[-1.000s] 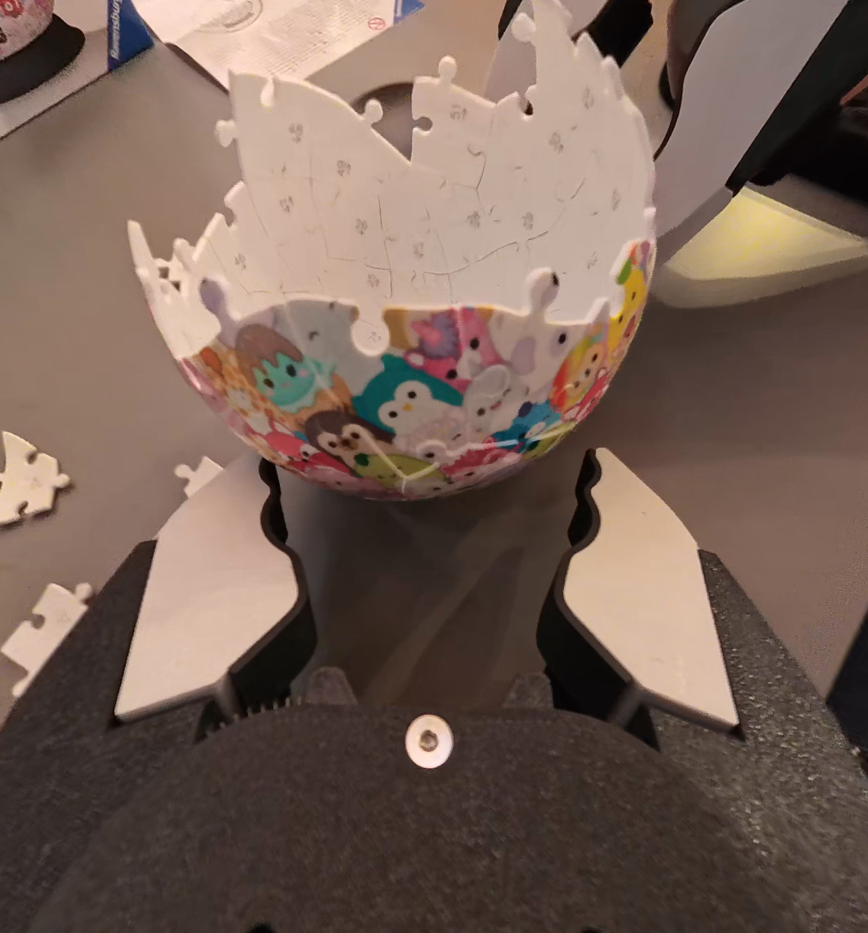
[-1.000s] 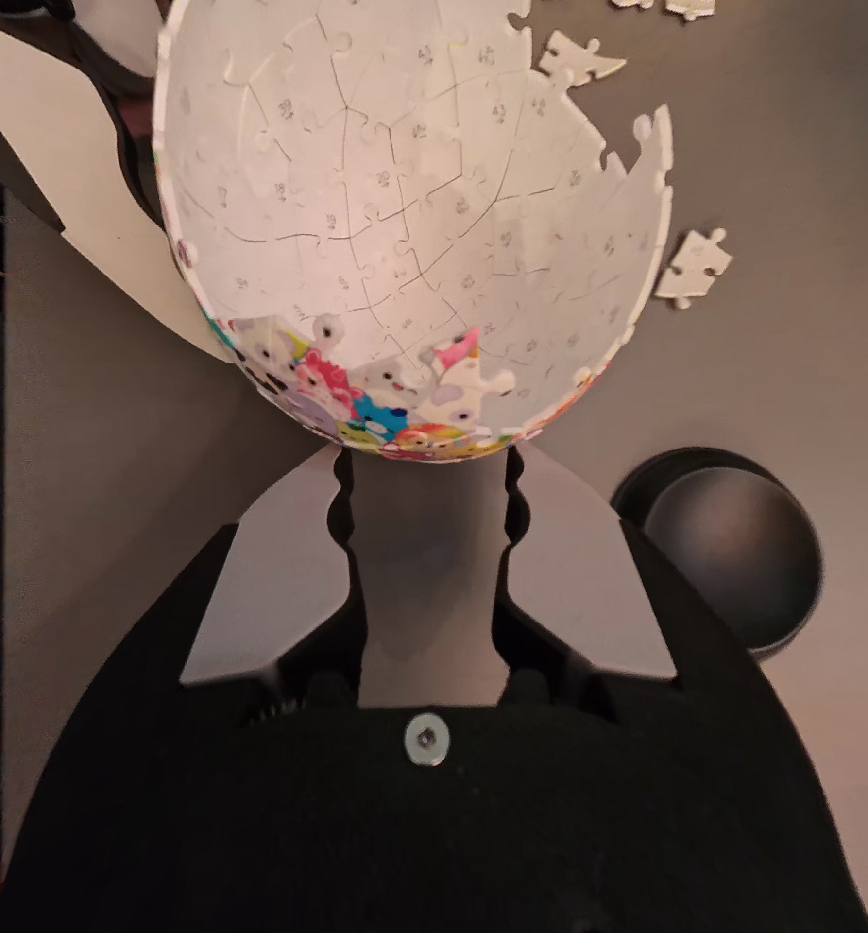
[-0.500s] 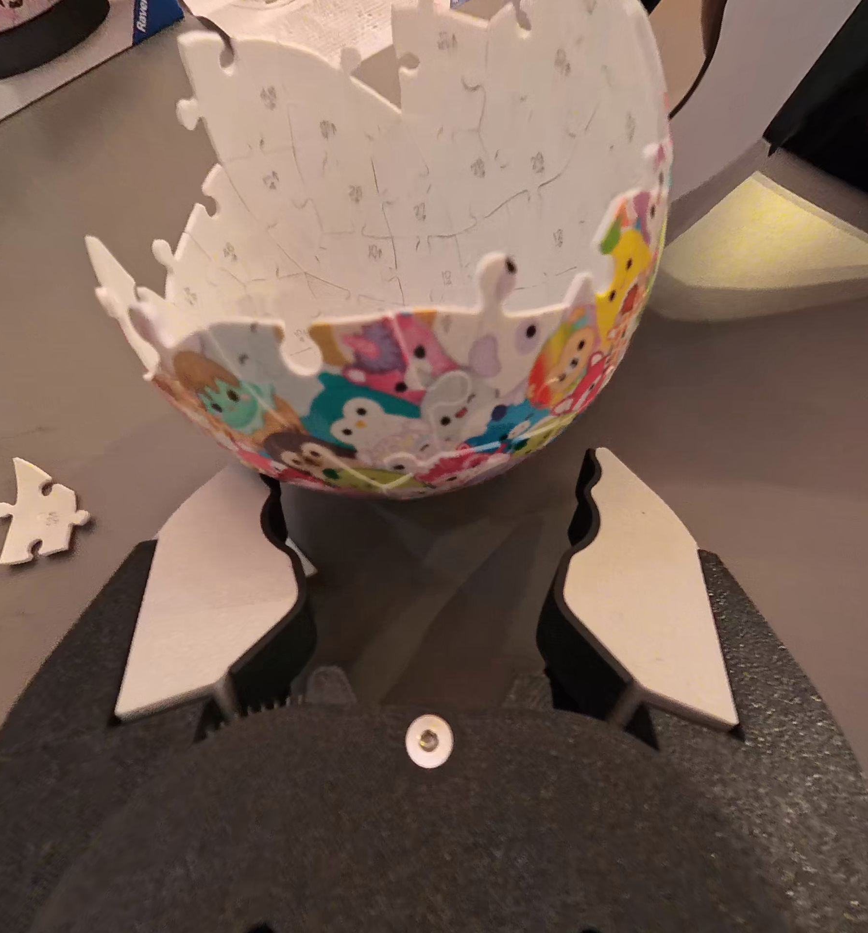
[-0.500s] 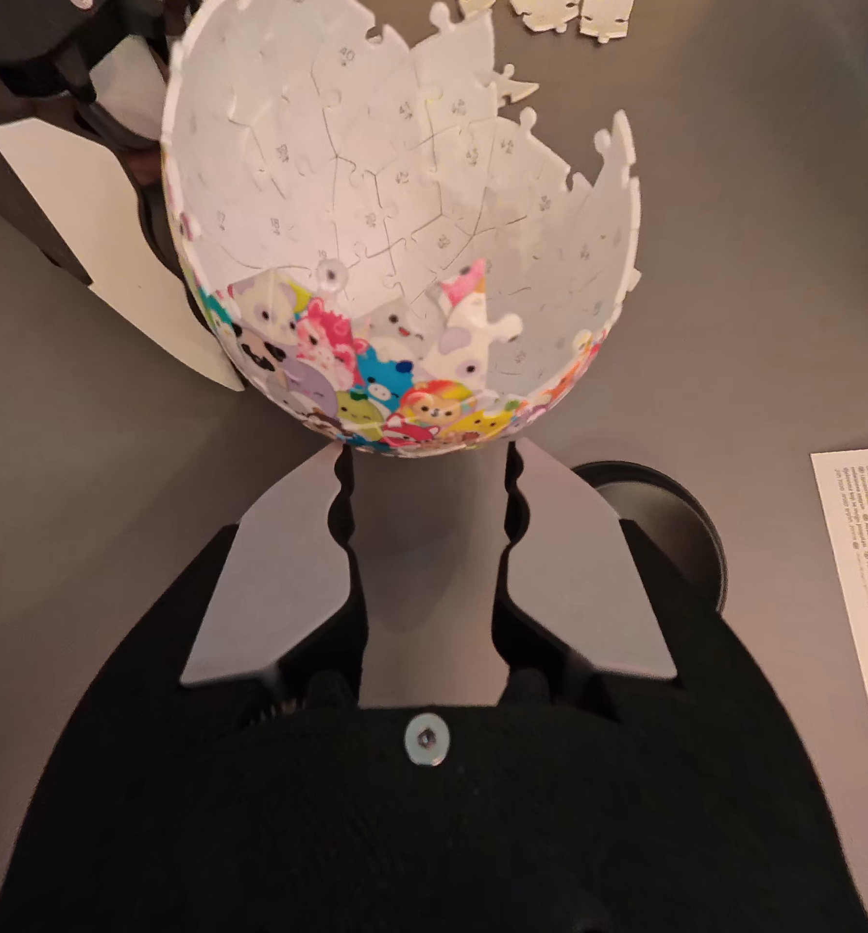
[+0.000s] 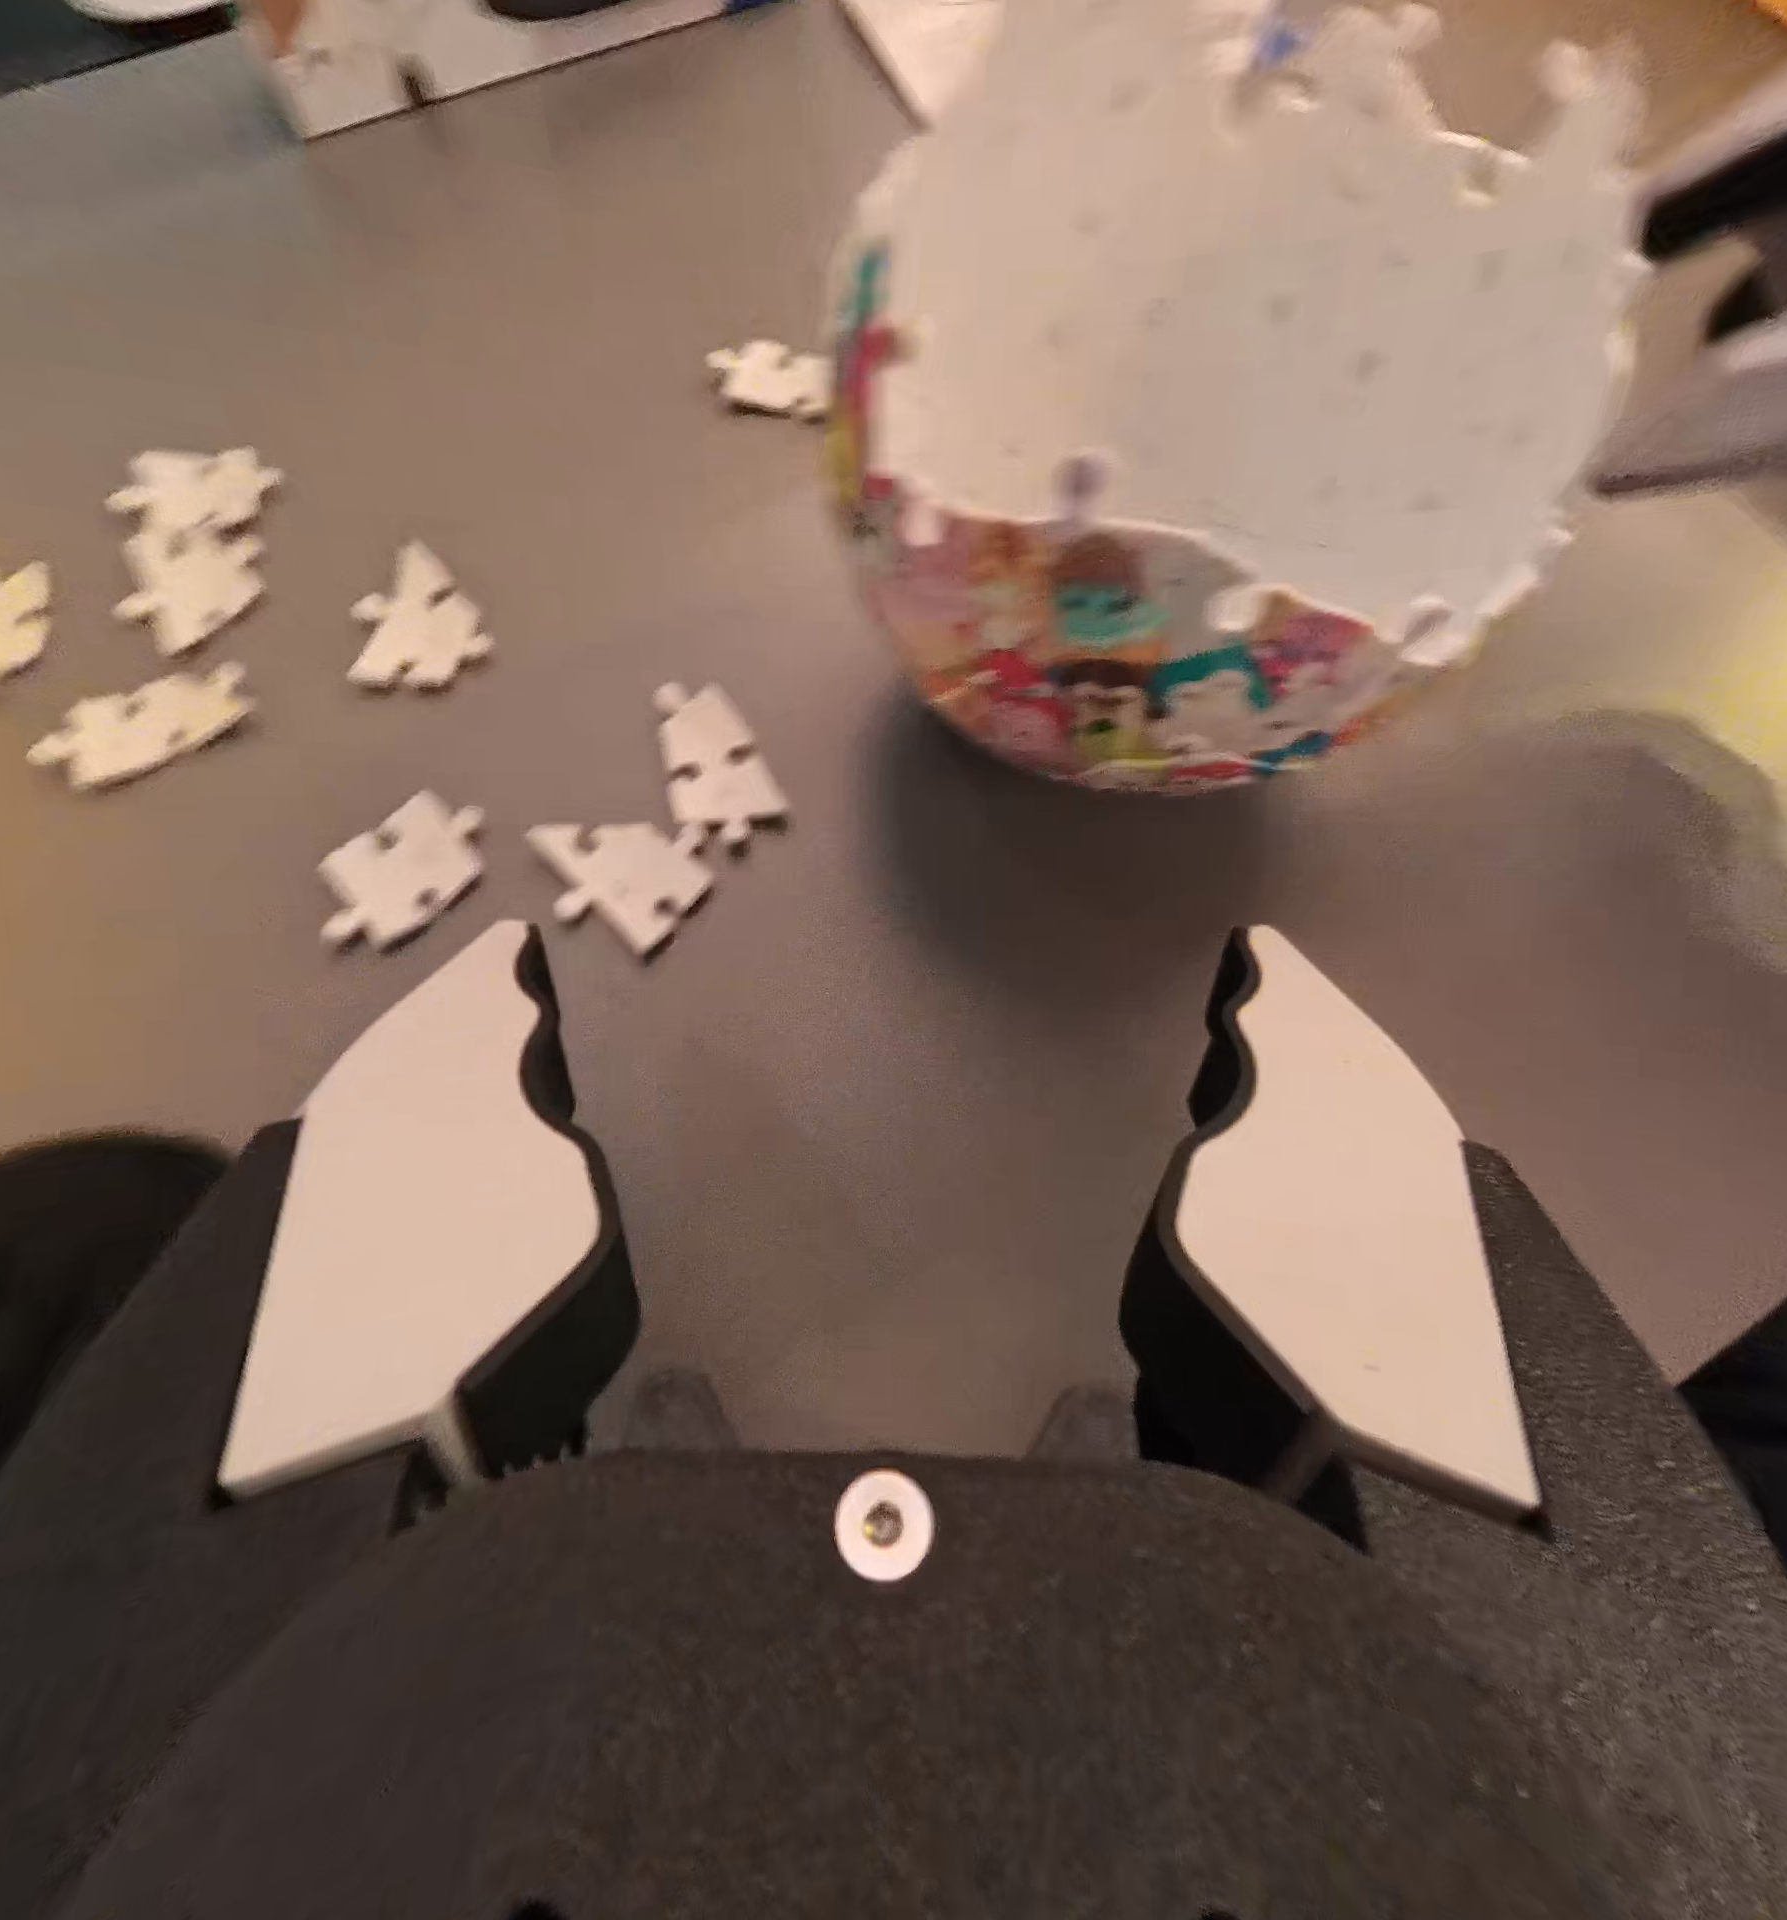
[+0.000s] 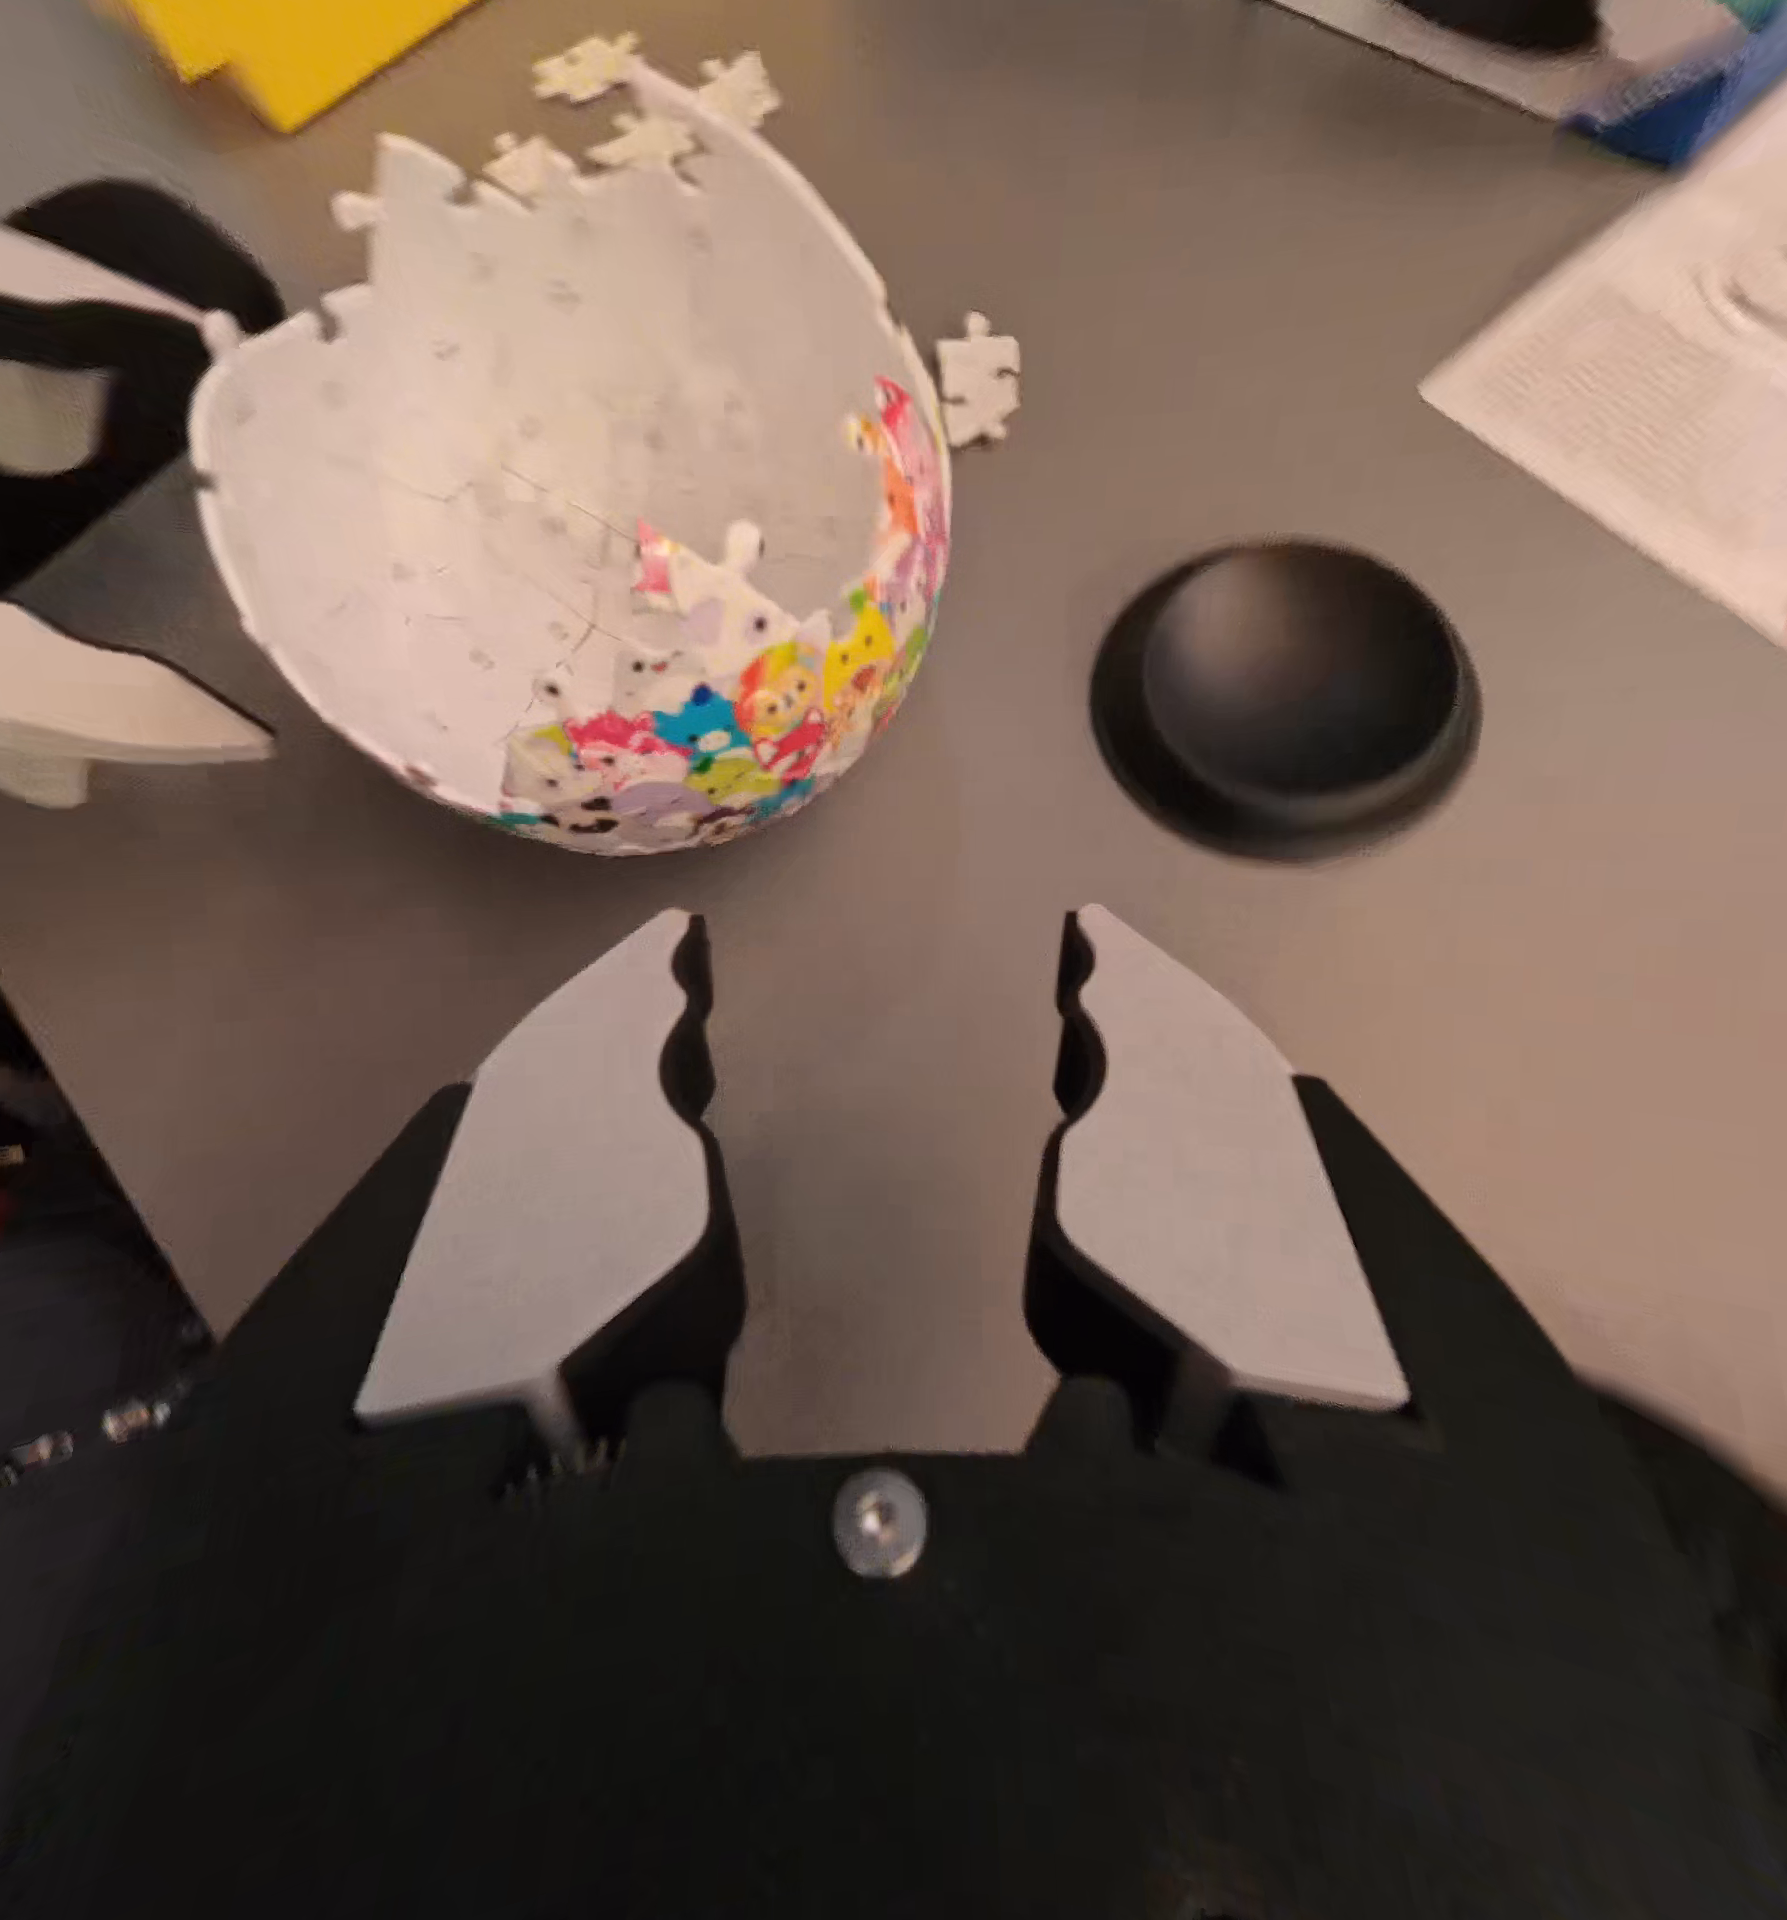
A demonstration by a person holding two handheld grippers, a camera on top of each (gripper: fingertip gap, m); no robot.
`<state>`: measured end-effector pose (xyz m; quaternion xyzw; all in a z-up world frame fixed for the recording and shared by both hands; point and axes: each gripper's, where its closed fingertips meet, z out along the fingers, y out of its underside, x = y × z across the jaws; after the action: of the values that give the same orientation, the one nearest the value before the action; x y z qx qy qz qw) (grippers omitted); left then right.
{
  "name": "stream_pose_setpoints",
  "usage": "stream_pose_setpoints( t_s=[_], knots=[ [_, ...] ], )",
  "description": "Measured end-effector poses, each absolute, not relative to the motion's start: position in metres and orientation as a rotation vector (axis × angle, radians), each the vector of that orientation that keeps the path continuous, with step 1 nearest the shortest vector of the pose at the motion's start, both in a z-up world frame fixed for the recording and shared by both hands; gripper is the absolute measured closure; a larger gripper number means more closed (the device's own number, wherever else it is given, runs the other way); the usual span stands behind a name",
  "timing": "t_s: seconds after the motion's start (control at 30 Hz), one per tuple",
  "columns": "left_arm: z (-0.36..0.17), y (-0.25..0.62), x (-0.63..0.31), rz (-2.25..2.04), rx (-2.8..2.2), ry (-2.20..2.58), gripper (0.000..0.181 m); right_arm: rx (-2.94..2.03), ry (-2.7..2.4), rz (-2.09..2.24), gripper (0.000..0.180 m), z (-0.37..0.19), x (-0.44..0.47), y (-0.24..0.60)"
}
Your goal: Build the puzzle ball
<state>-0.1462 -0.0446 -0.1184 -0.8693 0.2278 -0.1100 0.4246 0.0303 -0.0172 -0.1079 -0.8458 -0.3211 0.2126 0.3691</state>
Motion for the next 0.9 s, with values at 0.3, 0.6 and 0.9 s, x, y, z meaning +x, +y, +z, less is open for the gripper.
stream_pose_setpoints(
  t_s=[0.3, 0.6, 0.9],
  knots=[
    [-0.138, -0.049, -0.196, -0.128, -2.266, 0.217, 0.053, -2.313, -0.302, 0.173, 0.056, -0.154, 0.064, -0.033],
    [-0.164, -0.04, -0.199, -0.042, -2.395, 0.137, 0.044, -2.375, -0.064, 0.049, 0.042, -0.166, 0.075, -0.011],
    [-0.165, -0.039, -0.198, -0.028, -2.399, 0.098, 0.04, -2.378, -0.04, 0.026, 0.042, -0.166, 0.072, -0.011]
  ],
)
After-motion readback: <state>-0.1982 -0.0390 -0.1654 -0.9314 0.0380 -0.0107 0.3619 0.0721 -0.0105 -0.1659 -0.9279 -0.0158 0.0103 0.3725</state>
